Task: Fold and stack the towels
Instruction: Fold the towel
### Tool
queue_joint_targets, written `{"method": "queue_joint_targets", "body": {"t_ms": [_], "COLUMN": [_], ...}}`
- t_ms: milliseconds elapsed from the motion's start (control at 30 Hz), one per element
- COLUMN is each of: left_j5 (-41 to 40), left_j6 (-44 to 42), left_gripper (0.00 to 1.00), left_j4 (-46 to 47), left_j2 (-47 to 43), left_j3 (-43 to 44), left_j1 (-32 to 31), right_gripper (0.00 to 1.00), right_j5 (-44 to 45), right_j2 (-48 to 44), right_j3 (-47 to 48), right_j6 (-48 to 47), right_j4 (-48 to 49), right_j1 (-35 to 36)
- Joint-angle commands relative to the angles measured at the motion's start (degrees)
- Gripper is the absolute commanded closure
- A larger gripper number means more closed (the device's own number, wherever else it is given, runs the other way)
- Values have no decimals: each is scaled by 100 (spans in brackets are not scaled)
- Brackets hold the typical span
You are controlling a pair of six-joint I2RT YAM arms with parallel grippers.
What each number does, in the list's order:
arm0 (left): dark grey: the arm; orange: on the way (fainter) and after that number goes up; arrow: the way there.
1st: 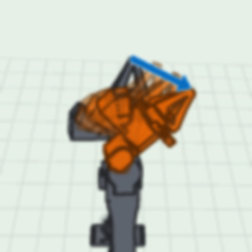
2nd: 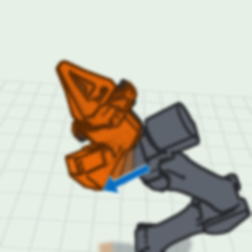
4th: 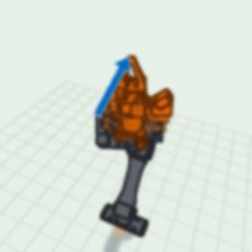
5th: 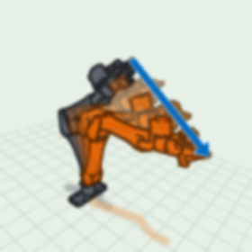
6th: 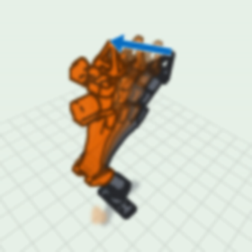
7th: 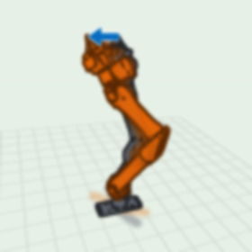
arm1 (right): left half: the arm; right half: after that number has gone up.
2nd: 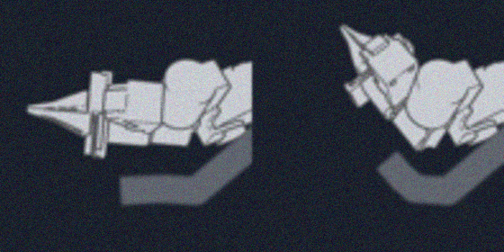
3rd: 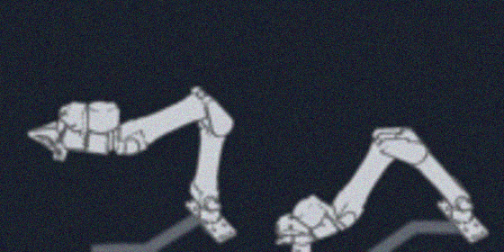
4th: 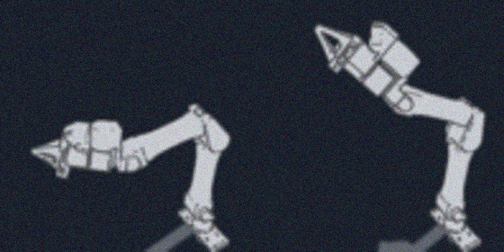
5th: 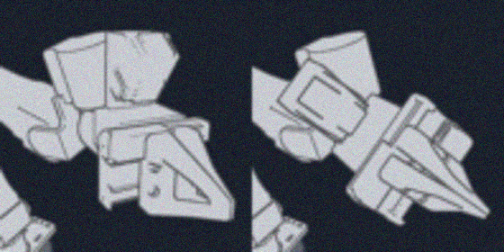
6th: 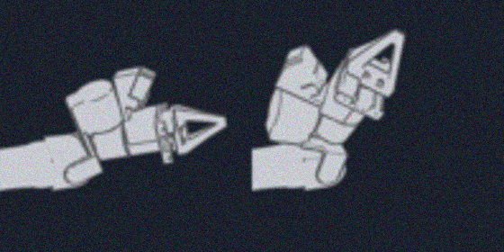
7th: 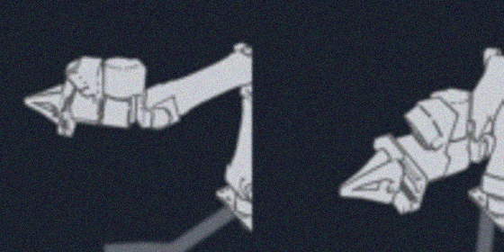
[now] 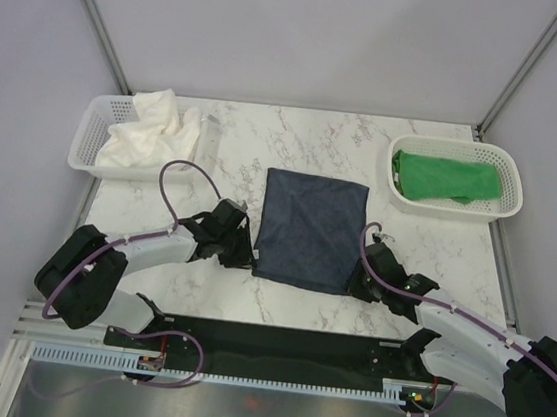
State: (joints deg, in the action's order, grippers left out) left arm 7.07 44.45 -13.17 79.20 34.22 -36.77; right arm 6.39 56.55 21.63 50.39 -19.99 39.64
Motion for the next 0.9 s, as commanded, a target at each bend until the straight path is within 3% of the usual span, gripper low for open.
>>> {"method": "queue_joint_targets", "body": {"t_ms": [0,100,133,167,533,867], "left_j5": [40,66,58,49,251,155], "left_j6": [170,152,135,126,468,486], "left_gripper": [70,86,97,98,98,98], "left_j4": [51,34,-1,-54,-617,-634], "left_j2": [184,114,87,43,-765,-439], "left_j3": [147,147,164,216,51,-486], "left_j1": [-32,-32,-32,-32,-40,-58], "right_gripper": [74,75,74,74,75,79], "right_j5": [143,143,152,152,213,143], "right_j2": [-92,-92,-92,-101,-189,-302], "right_j3": [-45,-71,-80,-88,-71,-247], "right_j6": [67,67,76,94,94,436], "right_j4": [-31,-31,-31,-23,-163,-374], "right_j1": [26,26,26,26,18,97]}}
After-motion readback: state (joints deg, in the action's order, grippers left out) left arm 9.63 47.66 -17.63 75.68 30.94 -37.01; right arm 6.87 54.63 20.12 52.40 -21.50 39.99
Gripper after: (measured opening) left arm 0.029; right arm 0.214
